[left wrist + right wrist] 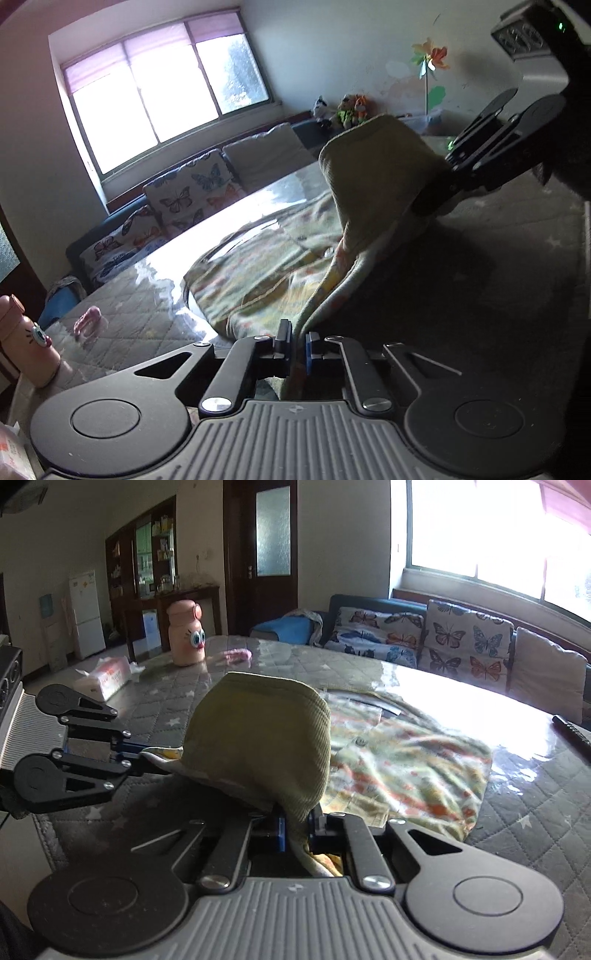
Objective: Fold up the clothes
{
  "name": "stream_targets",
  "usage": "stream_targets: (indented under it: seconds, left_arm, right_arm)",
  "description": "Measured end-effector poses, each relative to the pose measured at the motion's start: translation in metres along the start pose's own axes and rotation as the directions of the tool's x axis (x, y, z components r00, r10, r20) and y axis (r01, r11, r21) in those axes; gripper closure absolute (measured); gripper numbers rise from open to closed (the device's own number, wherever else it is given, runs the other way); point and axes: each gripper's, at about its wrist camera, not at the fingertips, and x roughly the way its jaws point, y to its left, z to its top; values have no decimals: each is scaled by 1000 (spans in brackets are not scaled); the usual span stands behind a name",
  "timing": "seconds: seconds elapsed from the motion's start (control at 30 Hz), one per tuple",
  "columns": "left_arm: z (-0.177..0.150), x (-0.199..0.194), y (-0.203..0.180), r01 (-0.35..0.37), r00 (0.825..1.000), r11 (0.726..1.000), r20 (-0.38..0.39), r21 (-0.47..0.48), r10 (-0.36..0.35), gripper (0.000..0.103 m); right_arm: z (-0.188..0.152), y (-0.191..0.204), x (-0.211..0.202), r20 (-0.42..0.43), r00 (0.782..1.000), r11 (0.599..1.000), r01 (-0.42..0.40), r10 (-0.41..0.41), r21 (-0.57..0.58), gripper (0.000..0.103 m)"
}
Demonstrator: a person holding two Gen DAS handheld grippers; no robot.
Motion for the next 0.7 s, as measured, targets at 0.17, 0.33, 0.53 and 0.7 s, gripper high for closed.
stream_targets:
  seconds: [0.17,0.33,0.53,0.7]
  left_arm:
    - [9,-40,-1,65,997,998,30,-26,-64,96]
    - [21,-62,1,98,994,994,45,-44,-96,96]
    - [36,-43,20,89,996,993,38,-82,-86,95]
    - [52,-9,49,76,997,987,16,-139,-75,95]
  right_arm:
    - [0,5,-33,15,999,999,-39,39,-3,94]
    - [9,12,-60,16,998,997,-67,67,-47,94]
    - [36,-2,-46,5,997,996,-75,75,-55,94]
    - [64,-26,-16,-23,996,995,-89,88,-38,94]
